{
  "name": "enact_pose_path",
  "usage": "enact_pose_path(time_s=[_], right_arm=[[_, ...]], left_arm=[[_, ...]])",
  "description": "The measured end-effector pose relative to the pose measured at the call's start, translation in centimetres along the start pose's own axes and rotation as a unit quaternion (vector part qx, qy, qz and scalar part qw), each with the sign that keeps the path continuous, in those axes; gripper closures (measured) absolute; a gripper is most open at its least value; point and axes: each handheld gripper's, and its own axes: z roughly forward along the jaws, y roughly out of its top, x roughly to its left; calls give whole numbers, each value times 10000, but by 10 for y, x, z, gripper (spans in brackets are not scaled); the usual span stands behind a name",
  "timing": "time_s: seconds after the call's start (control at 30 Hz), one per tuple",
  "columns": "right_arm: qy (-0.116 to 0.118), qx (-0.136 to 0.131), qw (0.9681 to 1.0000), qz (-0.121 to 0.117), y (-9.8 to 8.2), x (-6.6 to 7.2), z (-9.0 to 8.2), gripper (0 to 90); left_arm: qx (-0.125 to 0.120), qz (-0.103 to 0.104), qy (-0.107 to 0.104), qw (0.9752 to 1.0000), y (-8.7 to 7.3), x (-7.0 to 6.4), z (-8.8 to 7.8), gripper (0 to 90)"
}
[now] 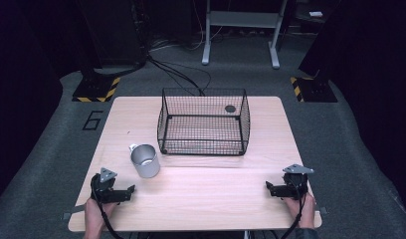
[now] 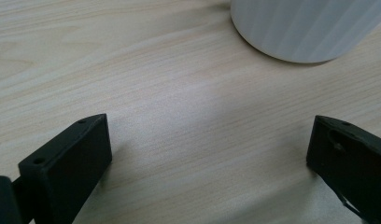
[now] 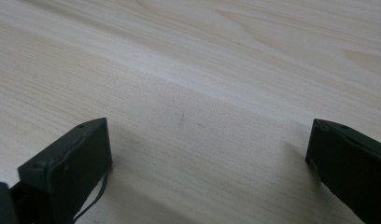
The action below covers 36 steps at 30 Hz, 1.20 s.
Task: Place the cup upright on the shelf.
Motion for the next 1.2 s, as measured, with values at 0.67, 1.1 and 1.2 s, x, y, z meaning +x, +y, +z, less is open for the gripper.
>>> enact_pose_path(time_s=[0.67, 1.1, 1.2], right_arm=[[98, 1, 9999, -49, 2, -1, 2, 0], [97, -16, 9999, -50, 2, -1, 2, 0], [104, -19, 9999, -53, 2, -1, 2, 0]], left_arm=[[-131, 109, -295, 9994, 0, 3, -9, 0], [-682, 292, -631, 9952, 32, -2, -40, 0], [-776, 369, -731, 9936, 43, -4, -47, 0]])
